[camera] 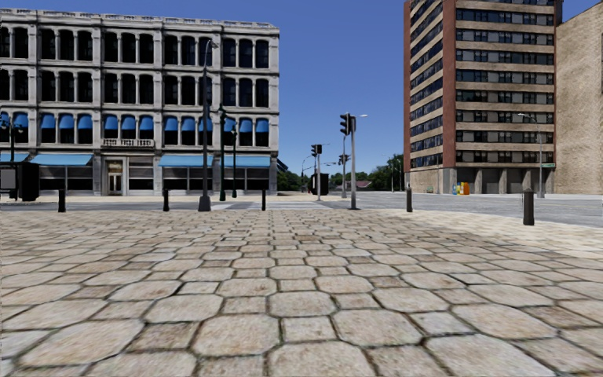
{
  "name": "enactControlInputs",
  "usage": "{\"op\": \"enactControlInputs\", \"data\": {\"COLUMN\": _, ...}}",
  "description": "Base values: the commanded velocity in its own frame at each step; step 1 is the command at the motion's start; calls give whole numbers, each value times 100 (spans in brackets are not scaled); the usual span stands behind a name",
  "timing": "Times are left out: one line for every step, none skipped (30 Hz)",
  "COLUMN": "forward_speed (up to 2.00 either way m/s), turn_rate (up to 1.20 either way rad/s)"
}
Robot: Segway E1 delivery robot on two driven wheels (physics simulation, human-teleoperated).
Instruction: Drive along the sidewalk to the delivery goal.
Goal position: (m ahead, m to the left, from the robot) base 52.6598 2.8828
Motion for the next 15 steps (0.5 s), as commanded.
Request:
{"op": "enactControlInputs", "data": {"forward_speed": 200, "turn_rate": 0}}
{"op": "enactControlInputs", "data": {"forward_speed": 200, "turn_rate": 0}}
{"op": "enactControlInputs", "data": {"forward_speed": 200, "turn_rate": 0}}
{"op": "enactControlInputs", "data": {"forward_speed": 200, "turn_rate": 0}}
{"op": "enactControlInputs", "data": {"forward_speed": 200, "turn_rate": 0}}
{"op": "enactControlInputs", "data": {"forward_speed": 200, "turn_rate": 0}}
{"op": "enactControlInputs", "data": {"forward_speed": 200, "turn_rate": 0}}
{"op": "enactControlInputs", "data": {"forward_speed": 200, "turn_rate": 0}}
{"op": "enactControlInputs", "data": {"forward_speed": 200, "turn_rate": 0}}
{"op": "enactControlInputs", "data": {"forward_speed": 200, "turn_rate": 0}}
{"op": "enactControlInputs", "data": {"forward_speed": 200, "turn_rate": 0}}
{"op": "enactControlInputs", "data": {"forward_speed": 200, "turn_rate": 0}}
{"op": "enactControlInputs", "data": {"forward_speed": 200, "turn_rate": 0}}
{"op": "enactControlInputs", "data": {"forward_speed": 200, "turn_rate": 0}}
{"op": "enactControlInputs", "data": {"forward_speed": 200, "turn_rate": 0}}
